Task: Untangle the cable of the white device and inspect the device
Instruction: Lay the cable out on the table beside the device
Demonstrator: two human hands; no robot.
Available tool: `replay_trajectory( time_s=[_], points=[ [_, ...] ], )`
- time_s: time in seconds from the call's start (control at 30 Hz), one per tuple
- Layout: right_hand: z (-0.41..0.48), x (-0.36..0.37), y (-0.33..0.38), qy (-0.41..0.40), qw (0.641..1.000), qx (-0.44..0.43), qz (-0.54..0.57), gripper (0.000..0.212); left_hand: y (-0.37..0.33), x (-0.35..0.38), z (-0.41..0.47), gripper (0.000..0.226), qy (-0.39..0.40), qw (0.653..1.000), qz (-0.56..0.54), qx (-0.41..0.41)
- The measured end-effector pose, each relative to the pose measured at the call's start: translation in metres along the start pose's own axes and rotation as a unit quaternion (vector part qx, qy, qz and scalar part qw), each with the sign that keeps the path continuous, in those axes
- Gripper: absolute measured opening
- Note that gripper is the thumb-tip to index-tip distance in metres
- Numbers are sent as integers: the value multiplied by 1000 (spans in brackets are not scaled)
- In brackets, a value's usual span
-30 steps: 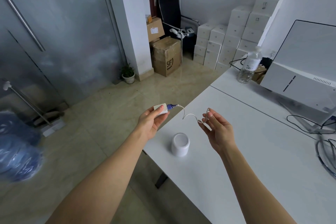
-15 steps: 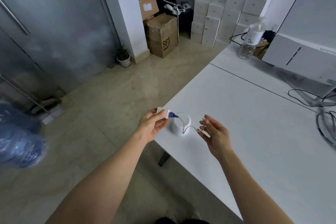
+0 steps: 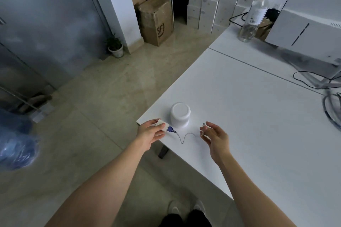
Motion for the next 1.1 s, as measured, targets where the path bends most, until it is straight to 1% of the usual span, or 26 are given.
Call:
replay_trajectory(
  time_s=[0.13, 0.27, 0.33, 0.53, 0.67, 0.77, 0.9, 1.1],
  points=[
    [14, -4, -10, -24, 999, -9, -43, 22, 5, 2, 15, 37, -27, 999, 34, 8],
    [24, -8, -11, -49, 992, -32, -110, 20, 5, 1, 25, 36, -66, 995, 70, 33],
    [26, -8, -11, -54, 990, -36, -124, 18, 5, 2, 29, 36, -75, 993, 83, 42],
    [35, -12, -22, -80, 983, -8, -167, 16, 5, 5, 34, 36, -89, 989, 106, 57],
    [40, -13, -31, -83, 980, 10, -180, 14, 3, 9, 33, 37, -96, 984, 139, 63],
    [42, -12, -32, -81, 981, 13, -177, 14, 1, 11, 34, 44, -103, 978, 166, 69],
    [47, -12, -31, -90, 977, 11, -194, 11, 0, 11, 34, 53, -117, 977, 164, 72],
    [49, -13, -33, -102, 969, 11, -223, 12, 2, 10, 34, 52, -119, 978, 162, 60]
  ],
)
Point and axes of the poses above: each hand's wrist, its own z-axis towards the middle knuckle, its own x-axis out of the palm, y = z × x, the point moved 6 cm from there along z, towards the middle knuckle, and after that the axes turned 3 degrees about z, right-handed, at the moved point
